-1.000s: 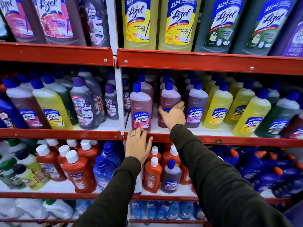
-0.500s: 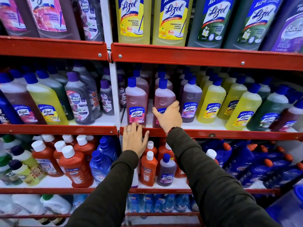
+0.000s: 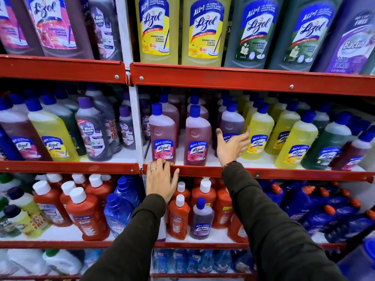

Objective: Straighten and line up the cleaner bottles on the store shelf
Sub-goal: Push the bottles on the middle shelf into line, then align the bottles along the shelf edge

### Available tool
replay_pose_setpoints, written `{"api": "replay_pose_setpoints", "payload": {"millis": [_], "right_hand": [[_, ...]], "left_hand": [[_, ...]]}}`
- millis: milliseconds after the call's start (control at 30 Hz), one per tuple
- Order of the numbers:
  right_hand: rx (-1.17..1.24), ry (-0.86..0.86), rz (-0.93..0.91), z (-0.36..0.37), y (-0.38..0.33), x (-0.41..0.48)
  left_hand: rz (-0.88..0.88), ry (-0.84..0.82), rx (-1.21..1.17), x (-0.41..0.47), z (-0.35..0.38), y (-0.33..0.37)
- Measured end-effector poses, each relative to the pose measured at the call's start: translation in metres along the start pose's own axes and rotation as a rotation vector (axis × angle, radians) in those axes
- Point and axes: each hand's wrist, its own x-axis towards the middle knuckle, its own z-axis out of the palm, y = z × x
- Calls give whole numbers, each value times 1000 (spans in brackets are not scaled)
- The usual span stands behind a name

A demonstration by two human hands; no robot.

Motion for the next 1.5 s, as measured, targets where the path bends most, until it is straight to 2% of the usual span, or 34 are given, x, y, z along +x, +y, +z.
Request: {"api": "replay_pose_setpoints", "payload": {"millis": [167,333,667,1233,1300,1433,1500], "right_hand": [[-96,-111,31,8,9,26],[-53,-137,49,9,15,37],[-134,-167,-123,-16,29,22],[-113,-204,-216,-36,41,8],[-150,-158,-219,-40,43,8],[-7,46,-136,-50,48,25],[-16,115,-83,-54,50,43]], "left_hand": [[-10,17,8,-1,-1,3],[-18,4,14,-2,0,4],[-26,-25,26,-1,-1,6],[-43,-22,-2,-1,-3,9],[-49,-19,-2,-1,-3,10],[-59,-9,2,-1,-2,11],[-68,-6,1,-1,-1,11]]}}
